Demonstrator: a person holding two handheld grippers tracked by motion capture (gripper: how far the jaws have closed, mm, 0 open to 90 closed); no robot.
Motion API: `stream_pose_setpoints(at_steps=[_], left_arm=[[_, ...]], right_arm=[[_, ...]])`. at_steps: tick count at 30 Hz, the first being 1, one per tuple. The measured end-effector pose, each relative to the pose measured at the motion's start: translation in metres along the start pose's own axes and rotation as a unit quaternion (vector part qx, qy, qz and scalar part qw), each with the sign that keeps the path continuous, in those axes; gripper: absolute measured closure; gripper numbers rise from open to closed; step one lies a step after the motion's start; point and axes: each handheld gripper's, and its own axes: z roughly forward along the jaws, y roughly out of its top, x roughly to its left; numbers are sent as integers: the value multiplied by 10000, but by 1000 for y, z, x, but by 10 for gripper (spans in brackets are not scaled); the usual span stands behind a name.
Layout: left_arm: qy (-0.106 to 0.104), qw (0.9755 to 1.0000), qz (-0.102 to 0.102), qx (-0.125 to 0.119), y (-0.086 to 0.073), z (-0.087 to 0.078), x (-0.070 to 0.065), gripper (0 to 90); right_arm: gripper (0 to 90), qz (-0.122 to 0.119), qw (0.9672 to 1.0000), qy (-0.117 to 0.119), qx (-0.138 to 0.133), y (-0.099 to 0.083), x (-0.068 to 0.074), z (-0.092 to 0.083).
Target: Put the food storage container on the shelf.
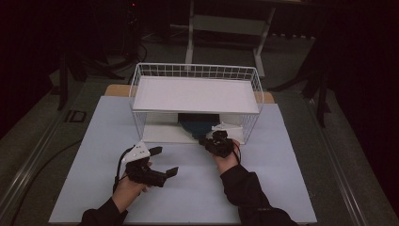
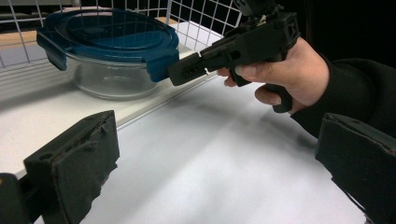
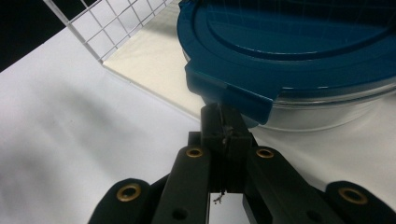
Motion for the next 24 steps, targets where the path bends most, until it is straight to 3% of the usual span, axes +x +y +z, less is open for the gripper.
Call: stream_pose_setpoints(at_steps=[5, 11, 12, 13, 15, 17, 18, 19, 22, 24], left_arm=[[-10, 10000, -6, 10, 0, 0, 0, 0], [-10, 10000, 13, -3, 0, -1, -2, 0], [-18, 10000, 16, -17, 1, -1, -2, 0], [-16, 10000, 21, -22, 1, -1, -2, 0], [-26, 10000, 24, -27, 1, -1, -3, 0], [-40, 10000, 50, -25, 1, -1, -3, 0], [-40, 10000, 50, -25, 1, -1, -3, 0], [-73, 9999, 71, -58, 1, -1, -5, 0], [-93, 9999, 112, -72, 3, -2, -6, 0], [-109, 9998, 123, -98, 3, -3, -7, 0]], right_arm=[[897, -14, 10000, -21, -26, 2, -2, 1], [833, 68, 9999, 82, -39, -2, 1, -1], [784, 59, 9999, 110, -47, -4, 2, -3], [655, -2, 9998, 165, -71, -7, 6, -6], [505, -61, 9997, 199, -112, -8, 9, -9], [396, -74, 9994, 292, -139, -10, 11, -13], [396, -74, 9994, 292, -139, -10, 11, -13], [237, -97, 9988, 442, -176, -14, 15, -18], [196, -102, 9978, 612, -251, -19, 17, -24], [178, -229, 9974, 641, -255, -23, 19, -29]])
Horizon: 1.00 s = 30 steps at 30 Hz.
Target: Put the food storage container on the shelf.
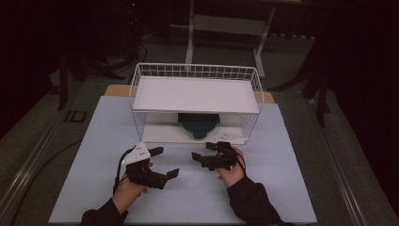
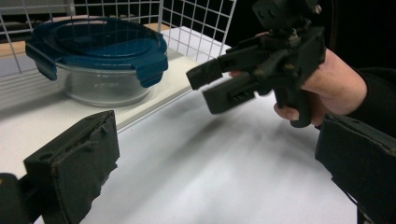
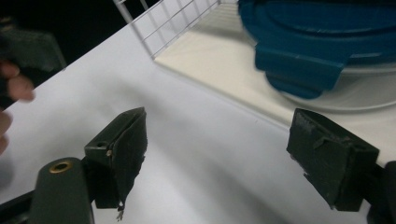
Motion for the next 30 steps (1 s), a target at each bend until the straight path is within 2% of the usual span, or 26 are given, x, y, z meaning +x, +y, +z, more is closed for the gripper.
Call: stream_pose_setpoints(at_steps=[6, 10, 14, 30], left_arm=[[-9, 10000, 12, 3, -1, -1, -1, 0], [-37, 10000, 64, 55, -1, 0, -3, 0], [-46, 9999, 85, 69, -1, 0, -4, 0], [-88, 9999, 117, 81, -3, -1, -5, 0]], right_arm=[[174, -59, 9999, -115, -100, -8, -1, -16], [174, -185, 9989, -299, -293, -11, -3, -36], [174, -241, 9984, -317, -396, -15, -4, -50], [174, -275, 9978, -451, -411, -41, -3, -91]])
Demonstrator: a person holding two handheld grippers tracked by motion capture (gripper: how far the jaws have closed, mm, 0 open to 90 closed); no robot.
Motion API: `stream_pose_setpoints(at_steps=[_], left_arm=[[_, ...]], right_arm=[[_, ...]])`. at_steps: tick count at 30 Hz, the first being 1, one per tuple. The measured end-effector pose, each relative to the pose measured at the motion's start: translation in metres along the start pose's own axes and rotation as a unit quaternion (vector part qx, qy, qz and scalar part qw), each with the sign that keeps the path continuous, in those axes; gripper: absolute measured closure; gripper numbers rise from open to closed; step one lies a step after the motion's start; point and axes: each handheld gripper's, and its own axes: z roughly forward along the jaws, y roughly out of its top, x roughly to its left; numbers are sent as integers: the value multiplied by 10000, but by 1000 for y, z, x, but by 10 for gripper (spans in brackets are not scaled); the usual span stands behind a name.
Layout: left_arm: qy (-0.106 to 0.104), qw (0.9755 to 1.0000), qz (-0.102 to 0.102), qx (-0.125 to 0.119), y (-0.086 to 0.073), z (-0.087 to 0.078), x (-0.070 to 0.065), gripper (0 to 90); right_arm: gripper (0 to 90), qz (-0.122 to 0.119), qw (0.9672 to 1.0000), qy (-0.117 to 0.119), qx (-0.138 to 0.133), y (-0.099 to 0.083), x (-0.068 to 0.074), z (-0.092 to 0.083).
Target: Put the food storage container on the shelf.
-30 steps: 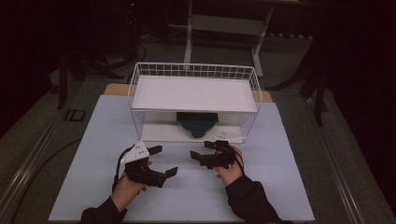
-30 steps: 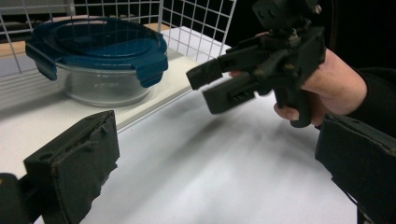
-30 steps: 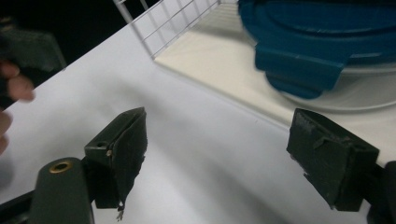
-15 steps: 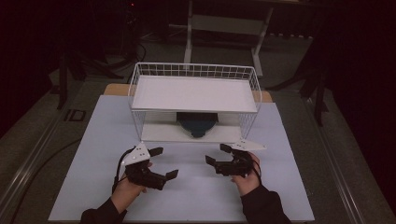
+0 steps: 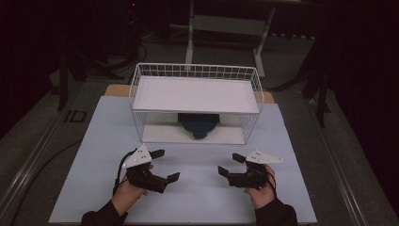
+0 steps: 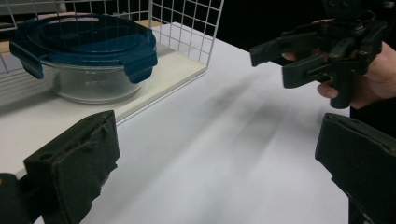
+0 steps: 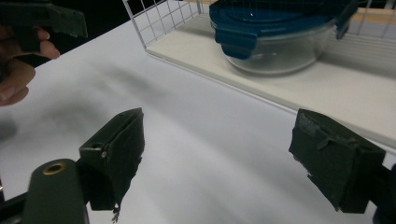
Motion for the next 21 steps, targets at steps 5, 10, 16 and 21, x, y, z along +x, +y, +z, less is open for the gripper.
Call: stream_pose_setpoints(at_steps=[5, 10, 16, 21], left_arm=[[-3, 10000, 8, 1, 0, 0, 0, 0], [-12, 10000, 44, 22, -1, 0, -1, 0], [-3, 10000, 40, 31, -1, 1, 0, 0], [-9, 10000, 57, 34, -1, 1, -1, 0]], right_arm=[[174, 0, 10000, -66, -34, -8, -2, -13], [174, -54, 9999, -127, -71, -15, -5, -22], [174, -135, 9996, -241, 40, -21, -9, -24], [174, -132, 9996, -237, 10, -21, -10, -23]])
